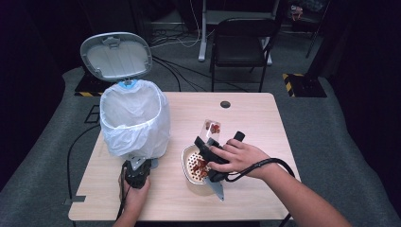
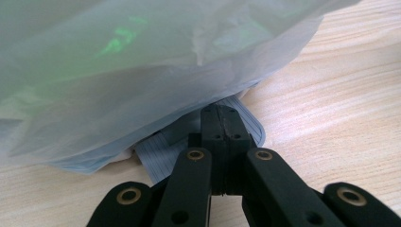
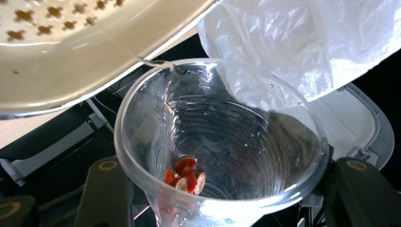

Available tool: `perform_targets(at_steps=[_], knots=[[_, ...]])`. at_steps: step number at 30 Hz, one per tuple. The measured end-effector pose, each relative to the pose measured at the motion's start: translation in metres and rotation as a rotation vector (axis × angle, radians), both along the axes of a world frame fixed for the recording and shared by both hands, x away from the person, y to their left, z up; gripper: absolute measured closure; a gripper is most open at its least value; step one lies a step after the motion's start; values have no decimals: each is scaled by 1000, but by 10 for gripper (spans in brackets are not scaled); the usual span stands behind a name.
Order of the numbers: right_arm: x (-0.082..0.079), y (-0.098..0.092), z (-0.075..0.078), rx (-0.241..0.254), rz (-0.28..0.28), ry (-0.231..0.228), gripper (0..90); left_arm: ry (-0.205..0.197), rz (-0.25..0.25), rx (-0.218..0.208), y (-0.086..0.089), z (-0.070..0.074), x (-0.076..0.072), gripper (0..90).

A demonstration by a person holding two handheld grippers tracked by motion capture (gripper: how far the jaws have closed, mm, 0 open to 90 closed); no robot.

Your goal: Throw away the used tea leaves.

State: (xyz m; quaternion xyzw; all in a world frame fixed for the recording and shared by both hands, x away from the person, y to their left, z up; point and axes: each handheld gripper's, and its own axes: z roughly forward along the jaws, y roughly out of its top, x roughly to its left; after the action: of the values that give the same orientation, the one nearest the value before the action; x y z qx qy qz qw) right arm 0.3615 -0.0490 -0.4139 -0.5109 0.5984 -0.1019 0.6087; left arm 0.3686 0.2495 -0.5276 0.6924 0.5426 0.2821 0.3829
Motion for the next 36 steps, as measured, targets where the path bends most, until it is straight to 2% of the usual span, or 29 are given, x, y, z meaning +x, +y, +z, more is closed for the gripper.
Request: perform_targets(at_steps=[4,9,10,11,13,14,15,16,18,20,22,29,30,36], knots=[[1,1,1,9,-2,7,399,-1,2,1,0,0,0,900],[-1,1,2,-4,-7,-9,399,0,0,0,0,0,0,900],[-2,-1,2,-8,-50,31,399,0,1,0,0,0,0,900],[-1,1,3,-14,-11,-17,398,0,1,-1,0,0,0,900],[-1,2,3,-13,8,-28,398,0,0,1,0,0,0,900],[0,1,2,4,3,-25,398,0,1,0,0,0,0,900],[-1,2,3,-17,15,-41,398,0,1,-1,0,0,0,900],[-2,2,3,-22,3,-43,398,0,1,-1,0,0,0,900],[-2,2,3,-22,24,-46,397,0,1,-2,0,0,0,900],[-3,1,2,-28,10,-44,397,0,0,0,0,0,0,900],[-4,2,1,-32,26,-49,396,0,1,-1,0,0,0,900],[-6,2,2,-33,24,-52,396,0,0,-1,0,0,0,900],[-7,1,1,-31,4,-21,396,0,1,0,0,0,0,900],[-9,2,3,-28,0,-14,395,0,1,-1,0,0,0,900]])
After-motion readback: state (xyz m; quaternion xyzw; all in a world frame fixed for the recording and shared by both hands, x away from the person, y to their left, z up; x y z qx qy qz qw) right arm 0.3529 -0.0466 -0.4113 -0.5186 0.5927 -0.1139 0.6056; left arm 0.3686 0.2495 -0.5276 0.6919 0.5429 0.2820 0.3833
